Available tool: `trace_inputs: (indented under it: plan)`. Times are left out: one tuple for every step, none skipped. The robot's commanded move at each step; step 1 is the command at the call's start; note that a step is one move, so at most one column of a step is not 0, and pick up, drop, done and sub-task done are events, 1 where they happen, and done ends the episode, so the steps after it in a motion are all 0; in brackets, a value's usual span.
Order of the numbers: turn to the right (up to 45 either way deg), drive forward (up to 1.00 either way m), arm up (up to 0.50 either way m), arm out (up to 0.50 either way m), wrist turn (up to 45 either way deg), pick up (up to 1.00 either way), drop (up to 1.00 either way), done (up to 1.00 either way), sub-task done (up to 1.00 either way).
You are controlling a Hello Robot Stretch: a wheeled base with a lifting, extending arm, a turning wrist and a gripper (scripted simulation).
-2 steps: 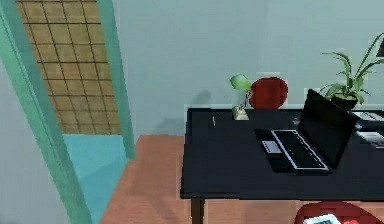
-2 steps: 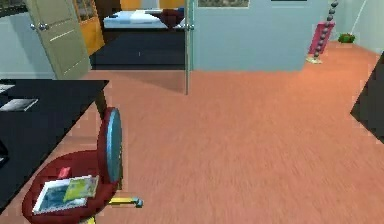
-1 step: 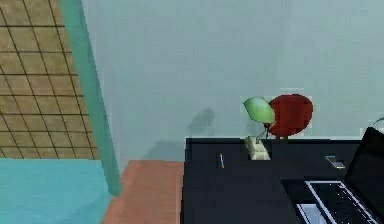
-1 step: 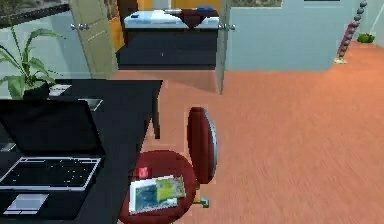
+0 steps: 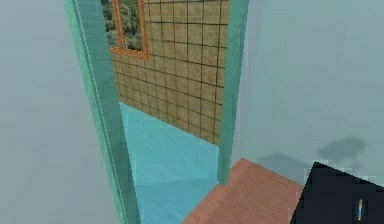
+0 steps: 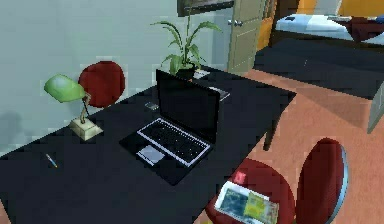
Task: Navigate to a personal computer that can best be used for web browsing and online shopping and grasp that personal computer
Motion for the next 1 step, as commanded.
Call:
trace_inputs:
  plan:
    - [0.0,0.0,0.5,0.0,0.0,0.0,0.0,0.0,0.0]
